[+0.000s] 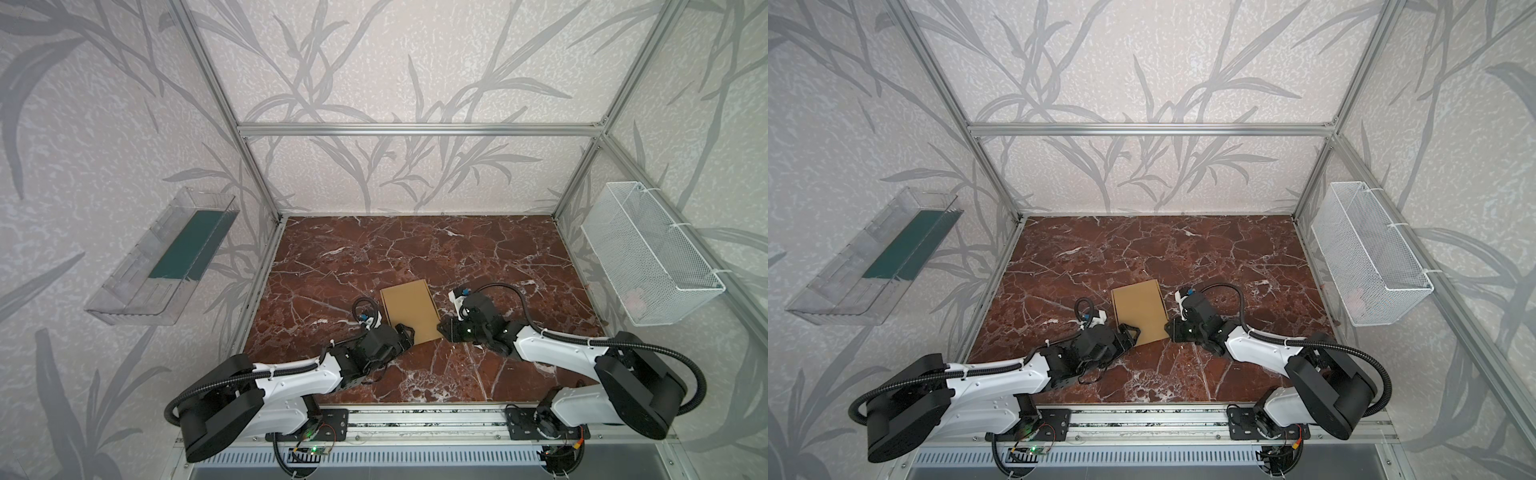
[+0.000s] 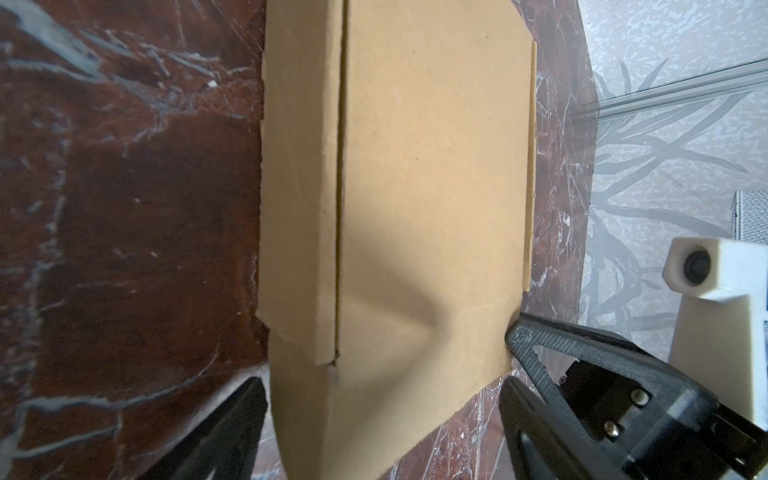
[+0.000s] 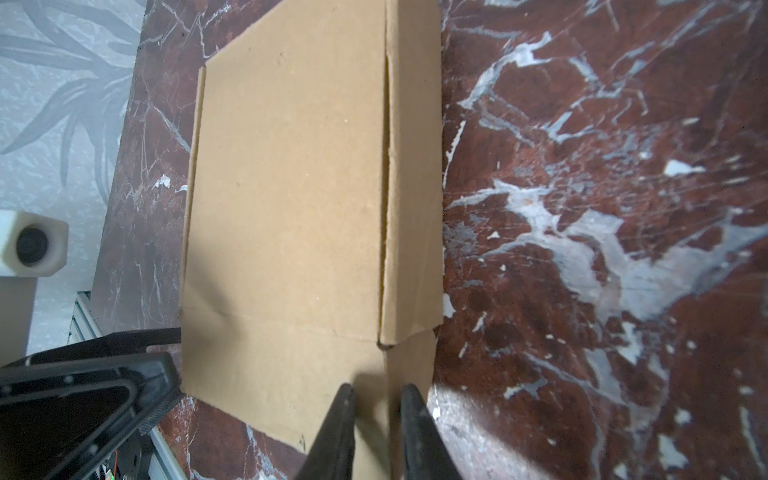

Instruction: Fold the paper box

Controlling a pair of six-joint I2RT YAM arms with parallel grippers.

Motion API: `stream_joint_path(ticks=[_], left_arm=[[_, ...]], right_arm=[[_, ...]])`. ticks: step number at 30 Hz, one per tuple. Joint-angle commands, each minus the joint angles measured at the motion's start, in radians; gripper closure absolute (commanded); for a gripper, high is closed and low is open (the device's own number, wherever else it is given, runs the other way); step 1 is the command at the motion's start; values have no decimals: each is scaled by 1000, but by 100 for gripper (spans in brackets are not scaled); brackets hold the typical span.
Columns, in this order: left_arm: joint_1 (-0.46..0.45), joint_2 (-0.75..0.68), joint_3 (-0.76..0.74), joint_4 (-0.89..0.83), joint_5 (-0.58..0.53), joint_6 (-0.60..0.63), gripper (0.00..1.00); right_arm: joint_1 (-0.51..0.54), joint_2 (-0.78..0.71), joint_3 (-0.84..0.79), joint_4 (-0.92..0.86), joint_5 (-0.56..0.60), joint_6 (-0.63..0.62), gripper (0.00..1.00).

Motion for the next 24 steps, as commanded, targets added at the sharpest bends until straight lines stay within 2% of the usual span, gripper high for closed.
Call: stream_joint_path(ticks=[1, 24], left_arm=[[-3, -16, -12, -19, -26, -9, 11], [-3, -19, -28, -14, -38, -10, 11]], right_arm=[[0, 15, -12, 20, 14, 3, 79], [-1, 76, -33, 95, 47, 9, 81]])
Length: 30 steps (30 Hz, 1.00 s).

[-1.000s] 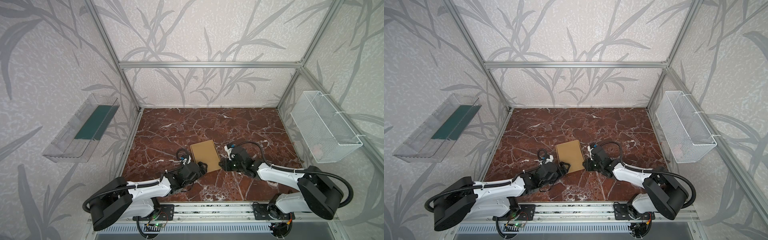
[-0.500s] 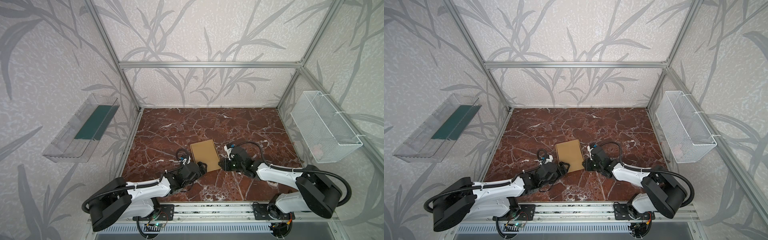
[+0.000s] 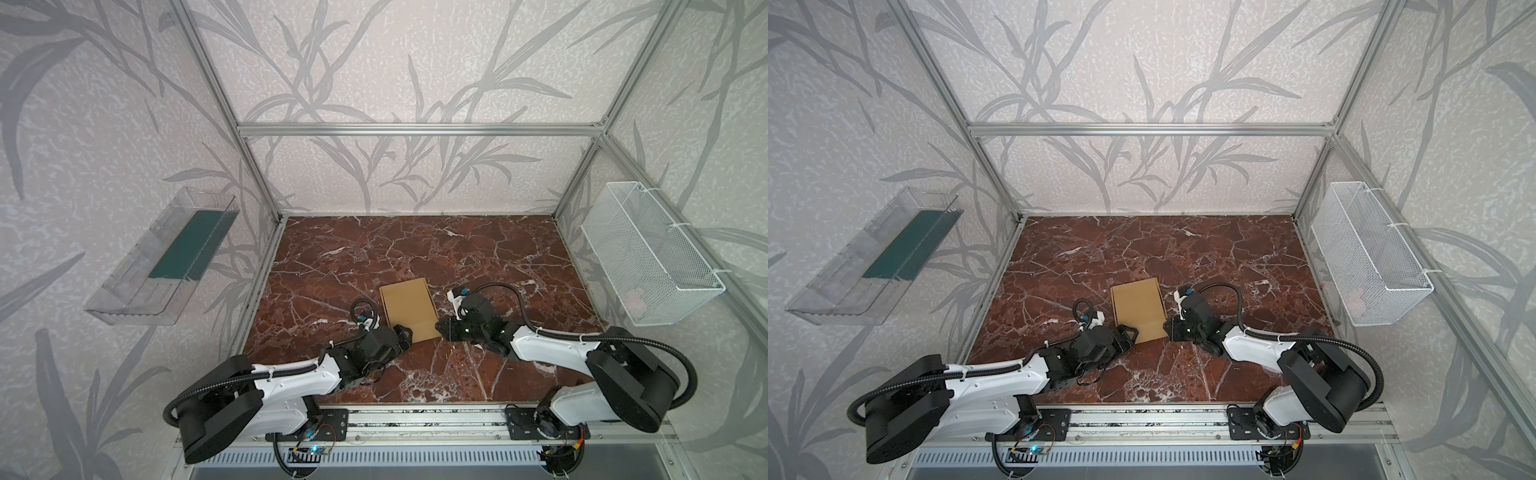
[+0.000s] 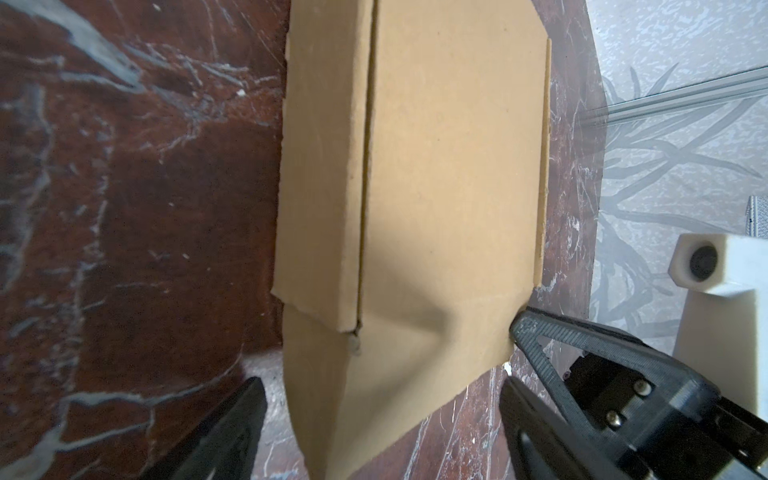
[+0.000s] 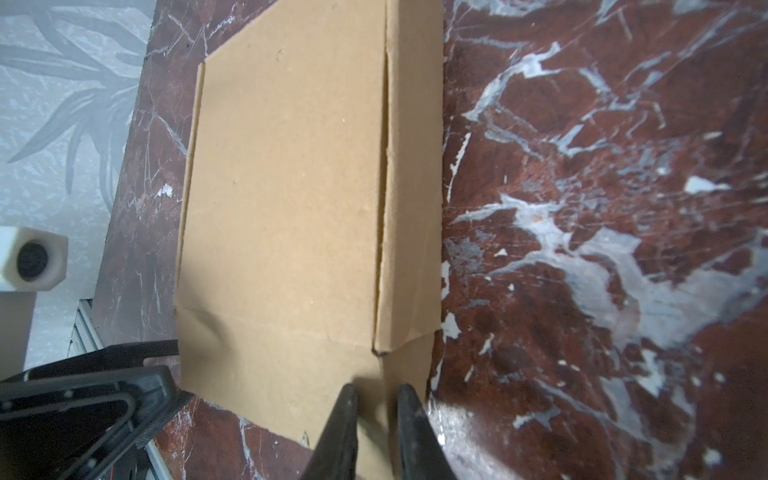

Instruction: Fold the paper box

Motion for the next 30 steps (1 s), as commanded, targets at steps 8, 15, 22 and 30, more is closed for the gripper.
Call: stream_joint_path(ticks=[8, 15, 22, 30], left_arm=[[-3, -27, -23, -11, -30, -13, 11], [0, -44, -23, -30, -40, -10, 11], [85, -101, 30, -138, 8, 67, 10], [346, -87, 316, -446, 164, 326, 9]], right_arm=[[-2, 33, -28, 23, 41, 2, 81], [-2, 28, -28, 26, 55, 3, 81], [-2, 44, -31, 44, 57, 8, 81], [-3, 33, -28, 43, 57, 7, 81]])
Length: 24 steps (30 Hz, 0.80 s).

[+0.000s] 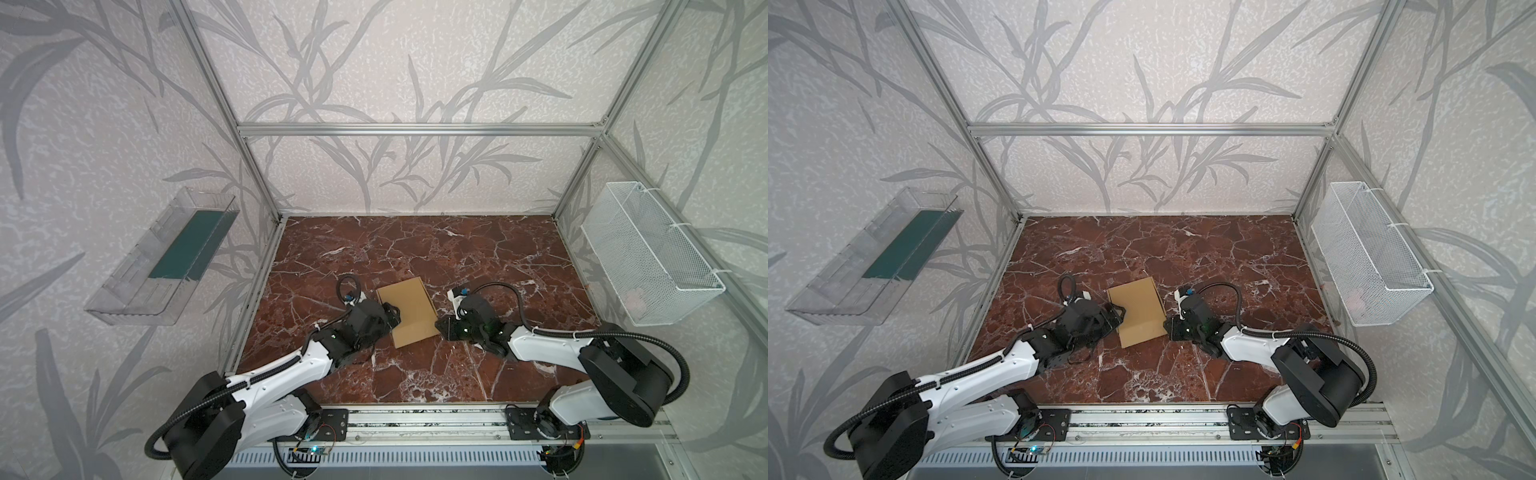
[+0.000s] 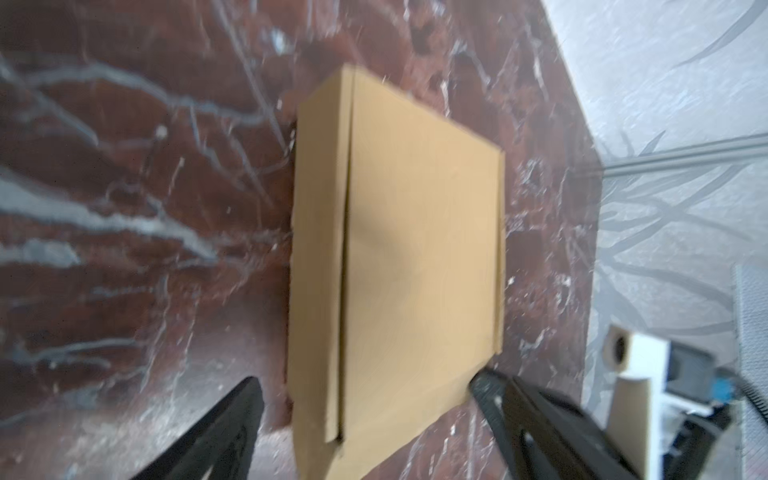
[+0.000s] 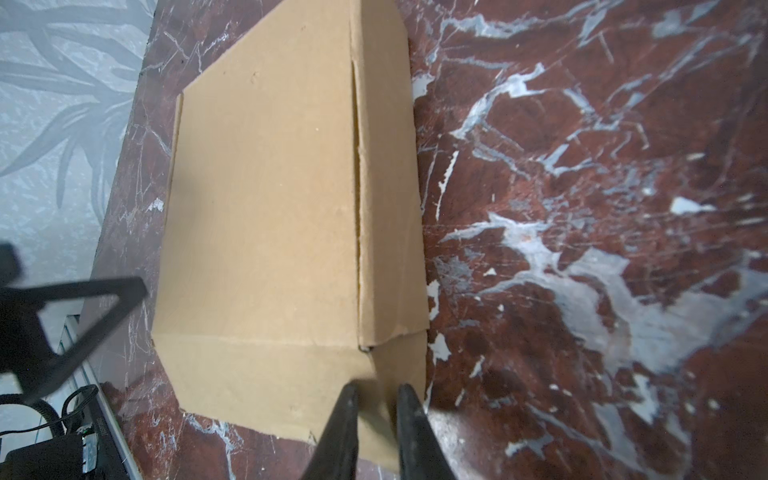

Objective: Fold the paper box
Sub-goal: 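Raise the left gripper off the box and move it farther away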

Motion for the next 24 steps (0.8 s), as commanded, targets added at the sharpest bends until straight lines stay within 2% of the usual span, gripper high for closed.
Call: stream_joint_path(ticks=[1, 7, 12, 15, 18, 24], left_arm=[[84, 17, 139, -181, 62, 162, 8], [231, 240, 398, -349, 104, 341, 7], [272, 444, 535, -439, 90, 418, 6], [291, 552, 608, -508, 133, 449, 6], [289, 609, 640, -527, 134, 463, 6], [290, 637, 645, -541, 116, 474, 6]], right_arm=[[-2, 8, -16, -16, 26, 4, 81], [-2, 1, -16, -16, 20, 10, 81], [-3, -31, -12, -46, 23, 3, 80], [-3, -43, -11, -59, 25, 0, 79], [-3, -47, -9, -63, 23, -2, 79], [-3, -63, -19, -64, 11, 4, 78]])
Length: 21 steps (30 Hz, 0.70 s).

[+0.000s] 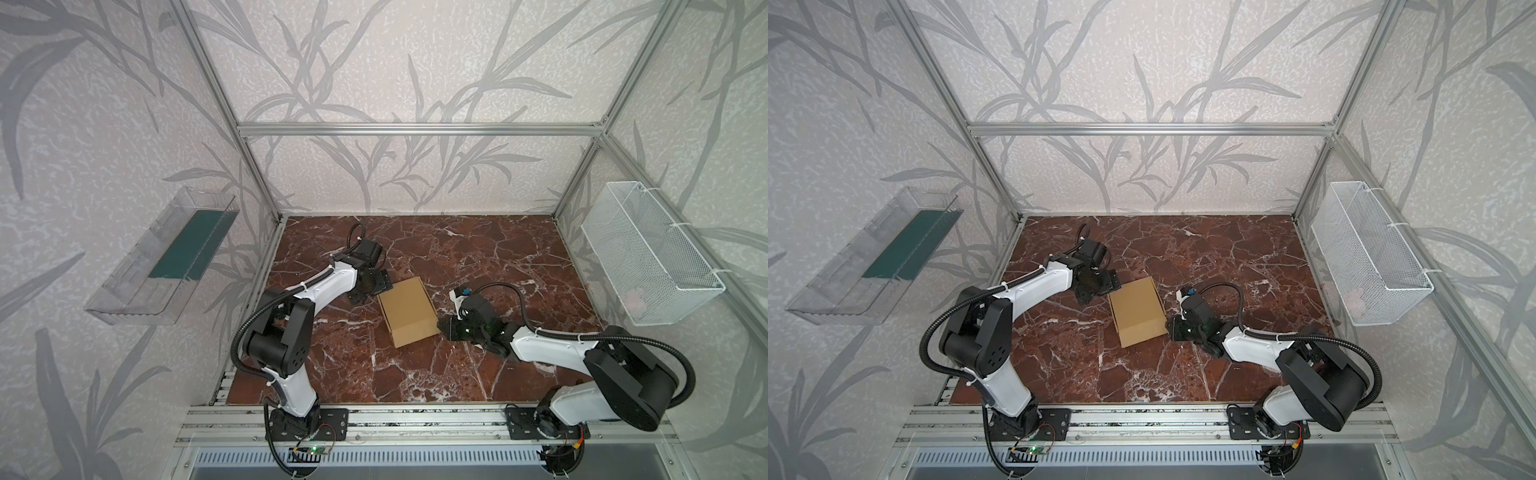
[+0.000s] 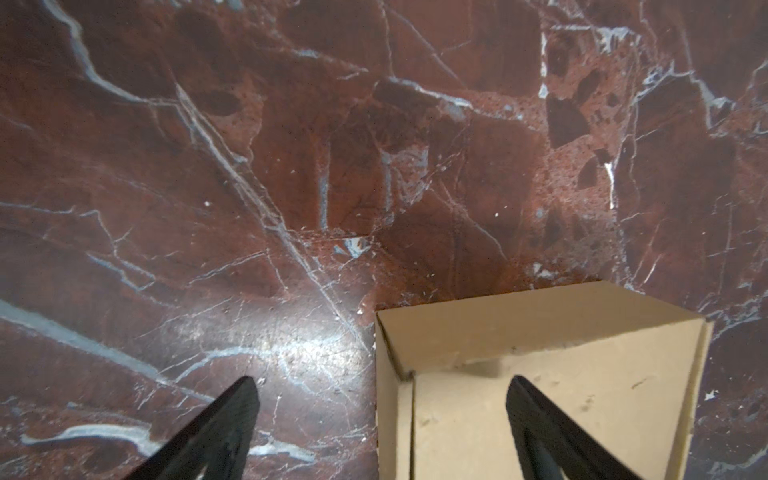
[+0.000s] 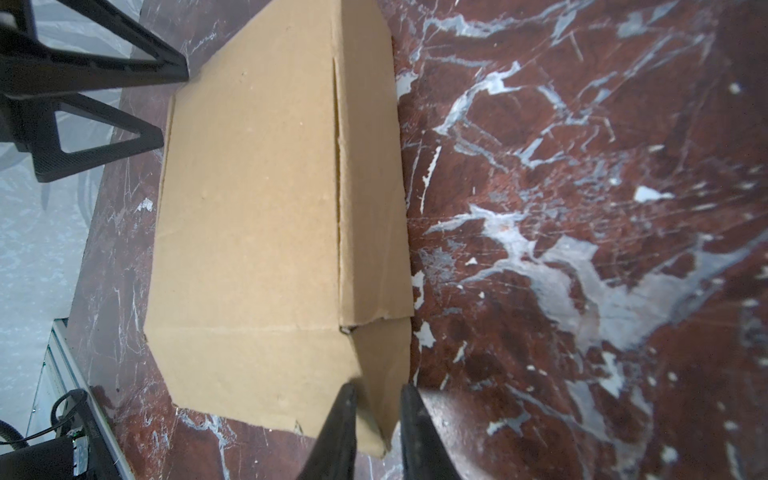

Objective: Fold the paper box
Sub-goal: 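Raise the left gripper off the box and move it farther away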

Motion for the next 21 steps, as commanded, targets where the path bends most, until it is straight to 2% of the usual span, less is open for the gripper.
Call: stream_joint_path(ticks=[1, 11, 21], left_arm=[[3, 4, 30, -50, -5, 33, 6], [3, 30, 26, -49, 7, 39, 6], [3, 42, 22, -44, 14, 45, 6]], right_arm=[[-1, -36, -16, -21, 4, 5, 78], [24, -87, -46, -25, -10, 36, 78], [39, -10, -35, 23, 2, 42, 78]])
